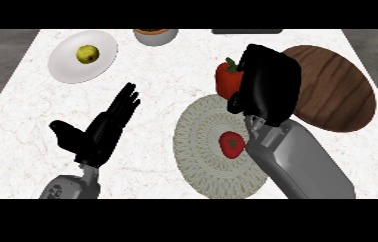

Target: Pick the bell pepper from the placemat and place it in the bowl

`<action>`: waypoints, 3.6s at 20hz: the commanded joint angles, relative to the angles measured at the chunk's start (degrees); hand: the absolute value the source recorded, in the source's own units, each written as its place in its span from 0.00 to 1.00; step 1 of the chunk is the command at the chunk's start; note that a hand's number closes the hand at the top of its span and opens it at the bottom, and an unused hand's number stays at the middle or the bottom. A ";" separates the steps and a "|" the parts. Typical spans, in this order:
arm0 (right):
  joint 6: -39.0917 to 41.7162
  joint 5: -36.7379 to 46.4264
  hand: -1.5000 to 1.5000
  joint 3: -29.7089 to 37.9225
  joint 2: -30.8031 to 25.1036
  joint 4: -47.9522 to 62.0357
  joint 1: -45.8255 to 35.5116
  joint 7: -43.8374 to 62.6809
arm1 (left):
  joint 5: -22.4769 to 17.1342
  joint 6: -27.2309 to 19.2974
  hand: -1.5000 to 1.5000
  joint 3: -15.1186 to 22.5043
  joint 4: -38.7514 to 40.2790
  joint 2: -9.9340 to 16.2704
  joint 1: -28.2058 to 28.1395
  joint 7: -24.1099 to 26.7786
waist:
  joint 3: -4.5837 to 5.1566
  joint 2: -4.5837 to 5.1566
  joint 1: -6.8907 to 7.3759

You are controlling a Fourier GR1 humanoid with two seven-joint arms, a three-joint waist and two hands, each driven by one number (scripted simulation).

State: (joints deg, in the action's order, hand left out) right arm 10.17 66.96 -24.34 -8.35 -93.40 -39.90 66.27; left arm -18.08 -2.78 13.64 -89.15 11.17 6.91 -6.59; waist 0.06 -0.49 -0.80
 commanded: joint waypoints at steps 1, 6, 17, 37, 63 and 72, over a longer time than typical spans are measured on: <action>9.10 0.09 1.00 6.06 -2.91 -5.36 -0.70 6.41 | 1.64 -1.93 0.50 0.60 -1.03 -0.95 0.79 -1.58 | -0.05 0.08 -0.11; 6.44 2.59 1.00 11.80 -4.60 -0.88 -0.32 0.89 | 1.41 0.07 0.50 0.40 -1.99 -0.52 -0.63 -0.55 | -0.05 0.40 0.81; -7.15 -1.36 1.00 29.09 -12.23 15.82 -1.68 -18.88 | 0.88 2.69 0.50 -2.56 2.55 -1.82 2.45 0.12 | -0.08 0.76 1.25; -28.09 -7.63 0.00 44.89 -20.02 64.87 -8.01 -40.88 | 3.29 3.14 0.50 -1.45 0.76 -3.71 3.28 -2.15 | -0.23 1.47 2.83; -41.89 -40.88 0.00 41.14 8.16 -3.45 28.39 -72.45 | 2.02 3.29 0.50 -5.85 -1.56 -1.17 -3.45 -1.09 | 0.04 -1.42 -3.44; -50.09 -43.26 1.00 17.18 8.33 -19.67 59.80 -76.85 | 2.12 3.05 0.50 -5.75 -0.23 -2.17 -4.47 0.02 | -0.10 -1.12 -4.78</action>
State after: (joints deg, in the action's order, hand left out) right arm -36.17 25.26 2.28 -0.34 -107.58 7.82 -8.54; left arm -15.45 -0.18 8.20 -89.99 9.16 3.06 -7.19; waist 0.05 -1.81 -5.22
